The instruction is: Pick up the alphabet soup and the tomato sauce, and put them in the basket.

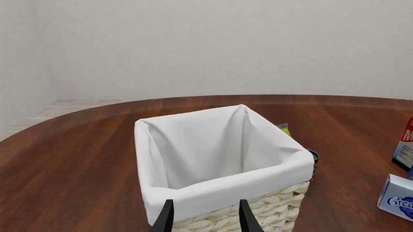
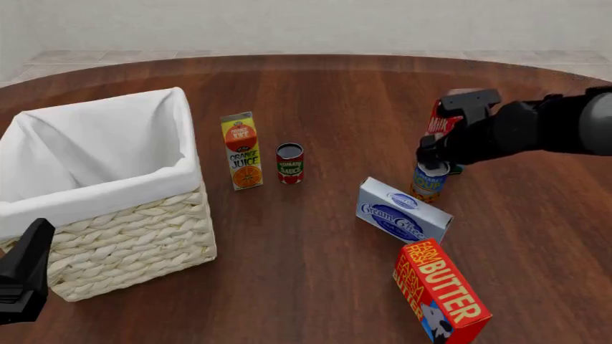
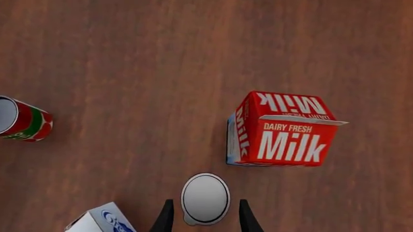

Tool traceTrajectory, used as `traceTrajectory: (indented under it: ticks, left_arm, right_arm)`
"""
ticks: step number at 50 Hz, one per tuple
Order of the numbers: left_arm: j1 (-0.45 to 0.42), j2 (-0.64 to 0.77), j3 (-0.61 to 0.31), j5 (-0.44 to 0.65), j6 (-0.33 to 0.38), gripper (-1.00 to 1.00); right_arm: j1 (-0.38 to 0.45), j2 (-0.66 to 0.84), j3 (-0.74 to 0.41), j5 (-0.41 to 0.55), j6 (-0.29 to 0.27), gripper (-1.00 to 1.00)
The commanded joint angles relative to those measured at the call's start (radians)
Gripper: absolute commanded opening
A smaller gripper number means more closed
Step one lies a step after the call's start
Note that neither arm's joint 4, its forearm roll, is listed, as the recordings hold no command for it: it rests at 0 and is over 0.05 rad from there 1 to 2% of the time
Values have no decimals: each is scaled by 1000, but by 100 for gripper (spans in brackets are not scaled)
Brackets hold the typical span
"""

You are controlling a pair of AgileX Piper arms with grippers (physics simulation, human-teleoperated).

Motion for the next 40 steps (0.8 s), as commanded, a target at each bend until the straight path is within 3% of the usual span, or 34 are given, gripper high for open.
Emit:
traceTrajectory:
  ticks: [1, 40]
  left_arm:
    - [0, 0, 0, 0, 0, 100]
    - [0, 0, 0, 0, 0, 100]
  right_arm:
    - [0, 20, 4, -14, 2, 100]
    - [5, 58, 24, -51, 17, 100]
